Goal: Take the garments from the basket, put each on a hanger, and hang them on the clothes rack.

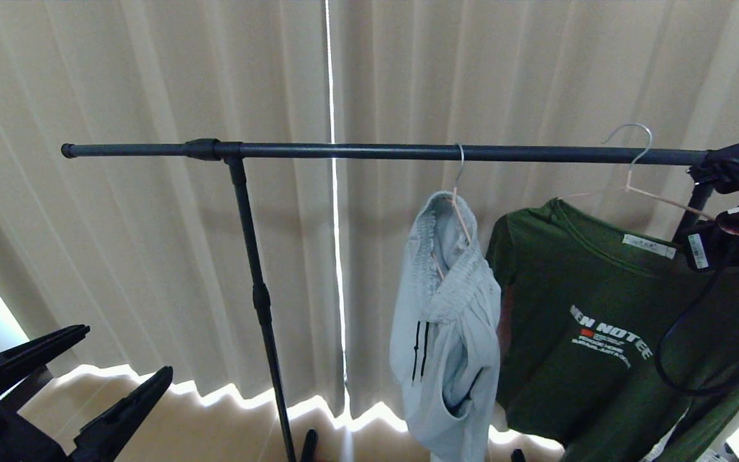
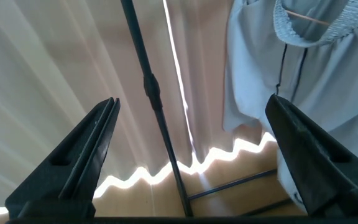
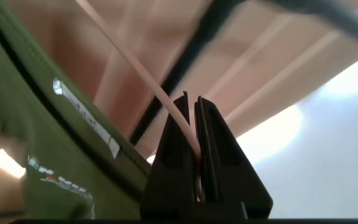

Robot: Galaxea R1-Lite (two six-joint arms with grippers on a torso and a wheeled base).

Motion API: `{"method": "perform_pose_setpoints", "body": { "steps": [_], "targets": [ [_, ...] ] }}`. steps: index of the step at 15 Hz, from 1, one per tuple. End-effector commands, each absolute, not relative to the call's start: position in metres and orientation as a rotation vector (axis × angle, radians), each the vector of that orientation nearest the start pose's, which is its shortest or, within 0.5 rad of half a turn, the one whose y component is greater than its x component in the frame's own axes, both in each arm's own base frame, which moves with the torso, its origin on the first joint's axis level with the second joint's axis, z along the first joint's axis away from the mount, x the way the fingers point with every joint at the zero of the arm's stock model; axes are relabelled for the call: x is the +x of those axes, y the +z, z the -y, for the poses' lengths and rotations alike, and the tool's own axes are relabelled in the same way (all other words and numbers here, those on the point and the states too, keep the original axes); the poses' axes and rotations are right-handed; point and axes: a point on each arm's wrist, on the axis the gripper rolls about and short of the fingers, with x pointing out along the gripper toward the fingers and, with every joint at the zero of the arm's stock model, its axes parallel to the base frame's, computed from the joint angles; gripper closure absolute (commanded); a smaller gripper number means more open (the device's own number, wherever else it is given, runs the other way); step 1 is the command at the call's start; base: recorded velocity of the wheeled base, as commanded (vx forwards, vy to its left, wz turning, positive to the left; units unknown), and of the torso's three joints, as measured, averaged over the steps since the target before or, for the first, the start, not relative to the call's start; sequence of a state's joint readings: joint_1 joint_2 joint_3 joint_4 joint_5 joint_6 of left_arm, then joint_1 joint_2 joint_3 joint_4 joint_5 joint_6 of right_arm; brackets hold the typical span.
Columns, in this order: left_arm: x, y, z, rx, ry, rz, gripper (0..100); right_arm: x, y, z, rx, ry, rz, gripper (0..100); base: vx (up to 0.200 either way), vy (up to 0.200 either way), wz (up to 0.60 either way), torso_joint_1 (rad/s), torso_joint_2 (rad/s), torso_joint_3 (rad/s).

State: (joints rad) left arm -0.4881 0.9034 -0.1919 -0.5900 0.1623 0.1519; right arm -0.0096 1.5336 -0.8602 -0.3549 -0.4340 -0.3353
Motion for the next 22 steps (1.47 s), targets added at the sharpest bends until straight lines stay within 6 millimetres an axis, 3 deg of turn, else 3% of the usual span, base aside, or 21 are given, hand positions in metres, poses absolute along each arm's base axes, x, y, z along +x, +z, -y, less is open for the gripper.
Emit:
{"method": "perform_pose_setpoints", "body": {
  "steps": [1, 5, 6, 9, 14, 17, 22],
  "targets": [
    [0.088, 0.166, 0.042, 0.189, -0.333, -0.089, 0, 0.270, 0.209, 0.005, -0.407, -0.355, -0.414, 100, 0.000, 0.000, 0.00, 0.000, 0.00, 0.000],
    [0.088, 0.166, 0.042, 0.190, -0.333, -0.092, 0, 0.264, 0.203, -0.003, -0.416, -0.319, -0.424, 100, 0.000, 0.000, 0.00, 0.000, 0.00, 0.000],
    [0.088, 0.166, 0.042, 0.190, -0.333, -0.092, 0, 0.263, 0.203, -0.003, -0.416, -0.318, -0.427, 0, 0.000, 0.000, 0.00, 0.000, 0.00, 0.000],
    [0.087, 0.165, 0.042, 0.190, -0.332, -0.097, 0, 0.251, 0.199, -0.004, -0.403, -0.287, -0.428, 0, 0.000, 0.000, 0.00, 0.000, 0.00, 0.000],
    [0.084, 0.161, 0.040, 0.187, -0.329, -0.102, 0, 0.221, 0.198, -0.017, -0.280, 0.018, -0.283, 0, 0.000, 0.000, 0.00, 0.000, 0.00, 0.000],
    [0.079, 0.155, 0.030, 0.174, -0.244, -0.101, 0, 0.208, 0.200, -0.016, -0.237, 0.053, -0.185, 0, 0.000, 0.000, 0.00, 0.000, 0.00, 0.000],
    [0.046, 0.132, 0.004, 0.151, 0.005, -0.066, 0, 0.153, 0.201, -0.011, -0.175, 0.044, -0.070, 0, 0.000, 0.000, 0.00, 0.000, 0.00, 0.000]
  ]
}}
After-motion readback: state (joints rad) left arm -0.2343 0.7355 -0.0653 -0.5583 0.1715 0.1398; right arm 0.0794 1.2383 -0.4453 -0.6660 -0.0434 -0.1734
